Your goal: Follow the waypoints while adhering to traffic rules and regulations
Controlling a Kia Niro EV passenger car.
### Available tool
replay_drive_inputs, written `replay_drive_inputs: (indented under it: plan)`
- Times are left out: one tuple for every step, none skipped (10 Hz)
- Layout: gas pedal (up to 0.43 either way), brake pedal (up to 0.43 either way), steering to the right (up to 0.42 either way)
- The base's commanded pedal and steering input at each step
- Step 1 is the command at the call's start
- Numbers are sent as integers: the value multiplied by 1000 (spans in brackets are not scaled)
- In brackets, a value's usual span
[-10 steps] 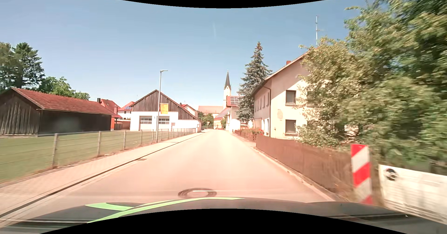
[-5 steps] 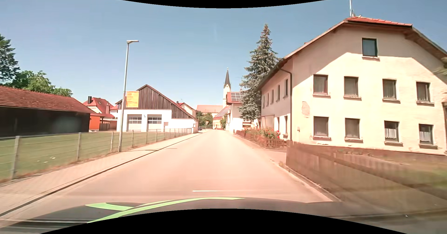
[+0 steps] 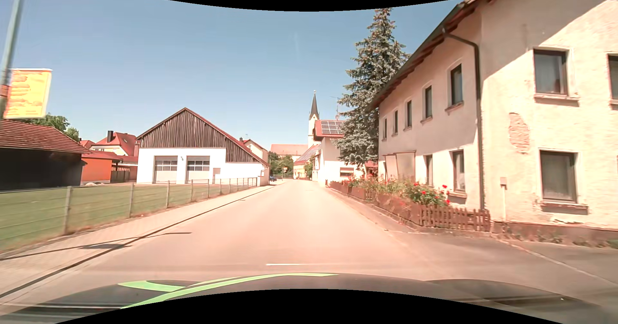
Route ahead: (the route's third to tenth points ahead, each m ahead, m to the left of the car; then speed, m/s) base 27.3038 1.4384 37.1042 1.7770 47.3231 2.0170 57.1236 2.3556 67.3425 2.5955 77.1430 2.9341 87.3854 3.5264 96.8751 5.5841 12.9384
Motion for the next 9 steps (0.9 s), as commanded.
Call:
replay_drive_inputs:
  plan:
    - [59,0,4]
    - [47,0,3]
    - [47,0,3]
    - [47,0,3]
    - [47,0,2]
    - [47,0,2]
    - [47,0,1]
    - [47,0,1]
    - [47,0,0]
